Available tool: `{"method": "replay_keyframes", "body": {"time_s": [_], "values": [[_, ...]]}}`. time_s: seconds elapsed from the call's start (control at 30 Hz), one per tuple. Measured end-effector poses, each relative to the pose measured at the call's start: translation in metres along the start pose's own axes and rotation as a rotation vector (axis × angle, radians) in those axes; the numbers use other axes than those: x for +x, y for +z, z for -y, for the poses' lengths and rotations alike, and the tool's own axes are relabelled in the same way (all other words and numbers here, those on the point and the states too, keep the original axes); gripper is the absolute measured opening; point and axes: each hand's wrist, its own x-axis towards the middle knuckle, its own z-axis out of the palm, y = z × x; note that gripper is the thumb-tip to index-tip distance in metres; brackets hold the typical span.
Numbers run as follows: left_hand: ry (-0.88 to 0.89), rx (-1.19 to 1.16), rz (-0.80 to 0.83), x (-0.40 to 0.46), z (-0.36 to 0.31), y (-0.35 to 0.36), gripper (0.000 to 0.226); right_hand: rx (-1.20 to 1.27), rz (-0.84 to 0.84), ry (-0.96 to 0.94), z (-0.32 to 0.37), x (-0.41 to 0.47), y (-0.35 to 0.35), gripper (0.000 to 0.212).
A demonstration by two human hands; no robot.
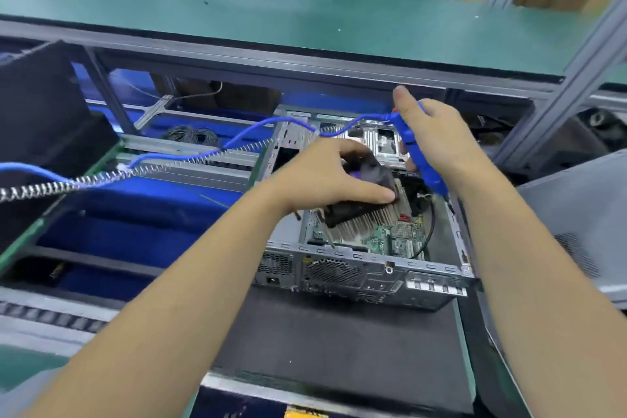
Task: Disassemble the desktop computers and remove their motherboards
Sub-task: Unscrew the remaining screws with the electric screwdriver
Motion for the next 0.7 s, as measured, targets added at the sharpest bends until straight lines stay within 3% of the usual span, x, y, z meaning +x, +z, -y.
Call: {"method": "replay_keyframes", "body": {"time_s": [0.1,0.2,0.33,0.47,0.6,0.7], "values": [[0.108,-0.018,0.018,-0.012,-0.002,0.032,0.051,-0.187,0.045,-0.025,-0.008,-0.008,0.003,0.054],[0.158,0.042,0.014,-0.021,-0.001,0.052,0.056,-0.408,0.112,-0.065,-0.023,-0.014,0.002,0.04],[0.108,-0.129,0.109,-0.034,0.002,0.047,0.065,-0.328,0.173,0.008,-0.048,-0.027,-0.006,0.032],[-0.006,-0.718,0.075,-0.045,-0.005,0.036,0.029,-0.115,0.271,0.035,-0.067,-0.047,-0.002,0.014],[-0.13,-1.292,0.088,-0.036,-0.012,0.026,0.046,-0.158,0.308,-0.008,-0.076,-0.076,0.018,0.03],[-0.157,-1.59,-0.057,-0.024,-0.02,0.019,0.053,-0.418,0.274,-0.309,-0.075,-0.104,0.048,0.027]]}}
